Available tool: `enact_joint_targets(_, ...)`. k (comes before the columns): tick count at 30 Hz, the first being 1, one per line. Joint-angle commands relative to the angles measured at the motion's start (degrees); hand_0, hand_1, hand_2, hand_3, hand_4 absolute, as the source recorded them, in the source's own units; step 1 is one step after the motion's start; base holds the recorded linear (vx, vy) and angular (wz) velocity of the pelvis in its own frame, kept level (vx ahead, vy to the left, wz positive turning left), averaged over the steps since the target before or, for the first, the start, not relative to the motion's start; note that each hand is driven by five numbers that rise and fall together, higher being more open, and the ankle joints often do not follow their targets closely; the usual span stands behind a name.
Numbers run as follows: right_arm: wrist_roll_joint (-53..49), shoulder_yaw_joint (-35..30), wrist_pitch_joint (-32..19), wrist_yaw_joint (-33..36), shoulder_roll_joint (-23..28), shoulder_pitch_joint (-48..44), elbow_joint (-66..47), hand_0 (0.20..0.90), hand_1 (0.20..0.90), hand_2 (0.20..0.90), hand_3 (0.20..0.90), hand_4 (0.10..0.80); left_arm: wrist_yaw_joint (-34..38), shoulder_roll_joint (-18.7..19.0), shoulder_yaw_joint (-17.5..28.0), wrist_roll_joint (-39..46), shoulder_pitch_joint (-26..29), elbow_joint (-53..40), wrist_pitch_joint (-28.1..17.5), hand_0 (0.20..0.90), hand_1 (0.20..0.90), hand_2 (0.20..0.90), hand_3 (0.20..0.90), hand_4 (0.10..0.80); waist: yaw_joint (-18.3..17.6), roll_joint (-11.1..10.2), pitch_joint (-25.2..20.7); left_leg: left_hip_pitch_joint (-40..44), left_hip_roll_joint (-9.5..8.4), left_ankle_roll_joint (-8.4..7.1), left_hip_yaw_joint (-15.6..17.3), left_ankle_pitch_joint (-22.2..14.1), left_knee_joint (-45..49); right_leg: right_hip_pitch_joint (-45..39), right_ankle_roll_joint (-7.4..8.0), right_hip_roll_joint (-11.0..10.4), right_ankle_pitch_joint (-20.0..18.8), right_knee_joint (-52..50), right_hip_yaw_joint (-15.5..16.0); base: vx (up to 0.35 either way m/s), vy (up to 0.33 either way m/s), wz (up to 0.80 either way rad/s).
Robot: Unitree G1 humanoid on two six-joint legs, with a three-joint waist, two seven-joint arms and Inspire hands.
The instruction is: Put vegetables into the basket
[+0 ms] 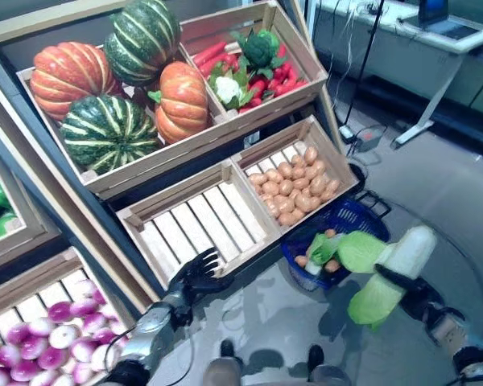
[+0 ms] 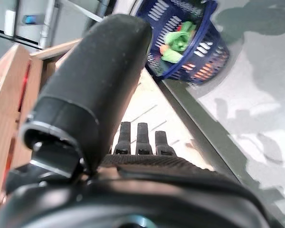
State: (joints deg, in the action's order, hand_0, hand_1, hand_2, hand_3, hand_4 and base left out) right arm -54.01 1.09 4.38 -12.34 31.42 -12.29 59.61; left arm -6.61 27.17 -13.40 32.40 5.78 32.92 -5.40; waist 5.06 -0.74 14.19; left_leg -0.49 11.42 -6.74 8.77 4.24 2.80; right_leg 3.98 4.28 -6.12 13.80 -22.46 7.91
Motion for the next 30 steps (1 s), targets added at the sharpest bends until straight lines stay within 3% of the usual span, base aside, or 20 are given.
enact_joint_targets(1, -1.83, -2.53, -6.63, -0.72, 2.74, -3.56, -4.35, 0.3, 0.3, 0.3, 0.3, 0.4, -0.49, 1.63, 0.47, 1.53, 5.59, -3.78, -5.69, 0.9, 0.9, 0.9, 0.9, 0.8, -1.29, -1.13, -2.43, -6.04, -0.39, -0.28, 0.8, 1.08, 4.19, -18.02, 3.36, -3.55, -11.7, 21.66, 1.82, 0.242, 0.127, 0.34)
enact_joint_targets(4, -2.21, -3.47, -7.25, 0.29, 2.2, -2.2, -4.41, 0.3, 0.3, 0.3, 0.3, 0.4, -0.43, 3.29, -0.57, 2.4, 6.36, -5.31, -3.12, 0.9, 0.9, 0.9, 0.9, 0.8, -0.56, -1.23, -3.22, -5.5, -1.23, 1.33, 1.06, -0.45, 4.59, -16.94, 4.61, -5.5, -10.93, 16.72, 4.25, 0.149, 0.074, 0.06)
enact_joint_targets(6, -1.56, -3.85, -8.23, 0.06, 1.3, -1.38, -5.62, 0.3, 0.3, 0.3, 0.3, 0.4, 0.11, 4.11, -0.71, 2.7, 5.77, -6.42, -2.55, 0.9, 0.9, 0.9, 0.9, 0.8, -0.89, -1.25, -2.67, -3.84, -1.73, 2.19, 1.49, -1.17, 4.01, -10.75, 6.21, -7.79, -14.94, 7.73, 5.25, 0.072, 0.023, -0.11)
enact_joint_targets(8, -1.62, -3.64, -8.4, 0.45, 0.63, -2.02, -7.29, 0.3, 0.3, 0.3, 0.3, 0.4, 0.62, 4.74, -0.31, 2.6, 5.84, -7.58, -2.07, 0.9, 0.9, 0.9, 0.9, 0.8, -1.04, -0.99, -1.54, -1.33, -1.14, 1.6, 2.16, -1.65, 3.66, -6.65, 6.22, -10.15, -17.42, 7.86, 7.59, -0.015, -0.122, -0.2)
enact_joint_targets(9, -1.71, -2.27, -8.82, 2.18, 0.28, -6.04, -7.29, 0.3, 0.3, 0.3, 0.3, 0.4, 1.96, 5.61, -0.55, 3.22, 7.74, -8.73, -2.1, 0.9, 0.9, 0.9, 0.9, 0.8, -0.46, -0.66, 0.15, -0.66, 0.24, 0.15, 3.04, -2.01, 4.18, -4.92, 6.23, -12.85, -19.1, 11.76, 11.34, -0.115, -0.194, -0.33)
enact_joint_targets(10, -1.63, -1.94, -9.02, 2.37, 0.26, -7.39, -6.82, 0.3, 0.3, 0.3, 0.3, 0.4, 2.33, 5.87, -0.61, 3.59, 8.46, -8.91, -2.1, 0.9, 0.9, 0.9, 0.9, 0.8, -0.38, -0.46, 0.67, -0.77, 0.73, -0.08, 3.22, -2.13, 4.4, -4.73, 6.19, -13.13, -19.19, 11.97, 11.79, -0.177, -0.205, -0.56)
enact_joint_targets(13, -3.4, 1.1, -11.23, 5.11, 0.39, -14.81, -5.47, 0.3, 0.3, 0.3, 0.3, 0.4, 3.32, 6.19, -1.74, 5.71, 12.1, -9.86, -2.62, 0.9, 0.9, 0.9, 0.9, 0.8, -0.18, -0.12, 3.36, -6.2, 3.08, -0.12, 2.89, -3.66, 11.06, -3.83, 5.62, -10.83, -15.68, 11.71, 9.11, -0.193, -0.201, -0.36)
enact_joint_targets(16, -4.32, 0.68, -12.17, 4.13, 1.21, -16.68, -3.18, 0.3, 0.3, 0.3, 0.3, 0.4, 1.58, 5.72, -2.87, 5.11, 12.42, -10.59, -3.31, 0.9, 0.9, 0.9, 0.9, 0.8, 0.9, -0.02, 4.1, -8.67, 4.6, -1.27, 2.53, -3.47, 13.46, -5.5, 5.27, -10.53, -14.39, 12.12, 11.18, -0.013, -0.141, 0.16)
enact_joint_targets(19, -4.2, 0.24, -11.07, 5.95, 3.79, -17.63, -1.91, 0.3, 0.3, 0.3, 0.3, 0.4, 0.02, 6.08, -3.25, 4.93, 10.51, -13.67, -3.87, 0.9, 0.9, 0.9, 0.9, 0.8, 1.95, 0.34, 3.74, -10.08, 4.83, -1.8, 1.11, -2.96, 13.88, -6.39, 5.08, -10.24, -13.01, 12.39, 11.61, 0.148, -0.084, -0.07)
enact_joint_targets(25, -3.94, 0.23, -11.26, 8.53, 7.94, -24.65, 3.13, 0.3, 0.3, 0.3, 0.3, 0.4, -1.45, 7.84, -4.82, 8.06, 12.2, -15.67, -8.14, 0.9, 0.9, 0.9, 0.9, 0.8, 2.95, 2.47, 7.17, -15.99, 5.27, -2.66, -1.24, -4.16, 19.52, -2.3, 4.08, -11.9, -10.25, 6.0, 12.31, -0.035, -0.01, 0.12)
enact_joint_targets(30, -6.46, 1.86, -10.5, 9.62, 10.13, -31.21, 5.28, 0.3, 0.3, 0.3, 0.3, 0.4, 0.56, 8.51, -6.6, 9.99, 15.52, -18.21, -13.41, 0.9, 0.9, 0.9, 0.9, 0.8, 2.4, 4.44, 11.4, -23.96, 5.29, -1.87, -3.64, -7.81, 28.7, 9.11, 2.39, -15.34, -6.73, -7.44, 9.65, -0.127, 0.039, 0.07)
